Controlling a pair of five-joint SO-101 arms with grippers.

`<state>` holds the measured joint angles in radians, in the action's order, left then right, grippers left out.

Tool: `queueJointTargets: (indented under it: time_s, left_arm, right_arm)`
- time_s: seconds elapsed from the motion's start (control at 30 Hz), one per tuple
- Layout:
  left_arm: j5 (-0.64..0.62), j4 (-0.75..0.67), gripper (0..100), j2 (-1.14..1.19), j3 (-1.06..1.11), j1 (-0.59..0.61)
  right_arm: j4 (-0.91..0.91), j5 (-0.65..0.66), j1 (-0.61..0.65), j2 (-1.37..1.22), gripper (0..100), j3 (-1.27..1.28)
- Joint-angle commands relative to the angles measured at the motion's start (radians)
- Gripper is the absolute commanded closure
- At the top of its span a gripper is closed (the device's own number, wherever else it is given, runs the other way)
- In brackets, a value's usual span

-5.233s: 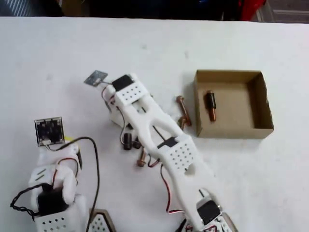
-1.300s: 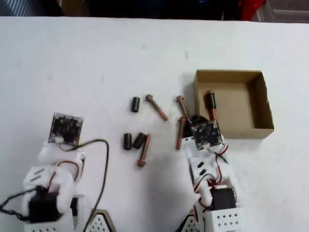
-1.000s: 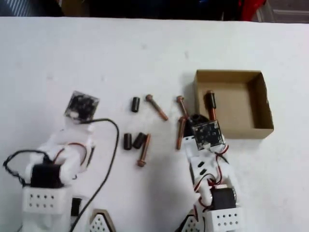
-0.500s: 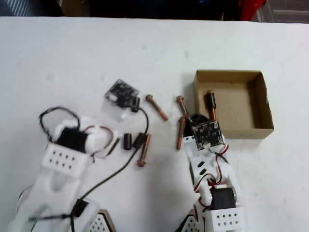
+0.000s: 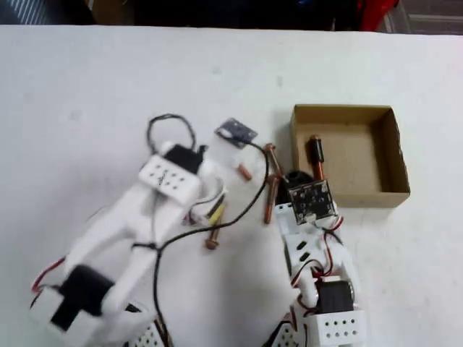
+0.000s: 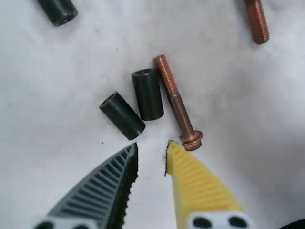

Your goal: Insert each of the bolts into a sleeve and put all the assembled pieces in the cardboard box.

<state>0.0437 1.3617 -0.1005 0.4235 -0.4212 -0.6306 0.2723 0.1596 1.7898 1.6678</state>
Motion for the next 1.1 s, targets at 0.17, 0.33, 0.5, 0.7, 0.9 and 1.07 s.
queueJointTargets:
  time_s: [0.17,0.33,0.5,0.7,0.9,1.07]
  left_arm:
    - [-0.112,0.02,88,0.209,-0.186,-0.027]
    - [-0.135,0.02,88,0.294,-0.201,-0.036]
    - [-0.17,0.021,88,0.3,-0.198,-0.088]
    - [-0.169,0.021,88,0.305,-0.189,-0.099]
    - [-0.17,0.014,88,0.305,-0.135,-0.101]
    - [-0.17,0.014,88,0.306,-0.129,-0.101]
  right_arm:
    - [0.027,-0.012,-0.056,0.013,98.2,0.006]
    - [0.027,-0.012,-0.054,0.013,98.2,0.006]
    - [0.027,-0.012,-0.056,0.013,98.2,0.003]
    - [0.025,-0.012,-0.059,0.013,98.2,0.002]
    - [0.022,-0.011,-0.059,0.013,98.2,0.002]
    - [0.021,-0.011,-0.059,0.013,98.2,0.002]
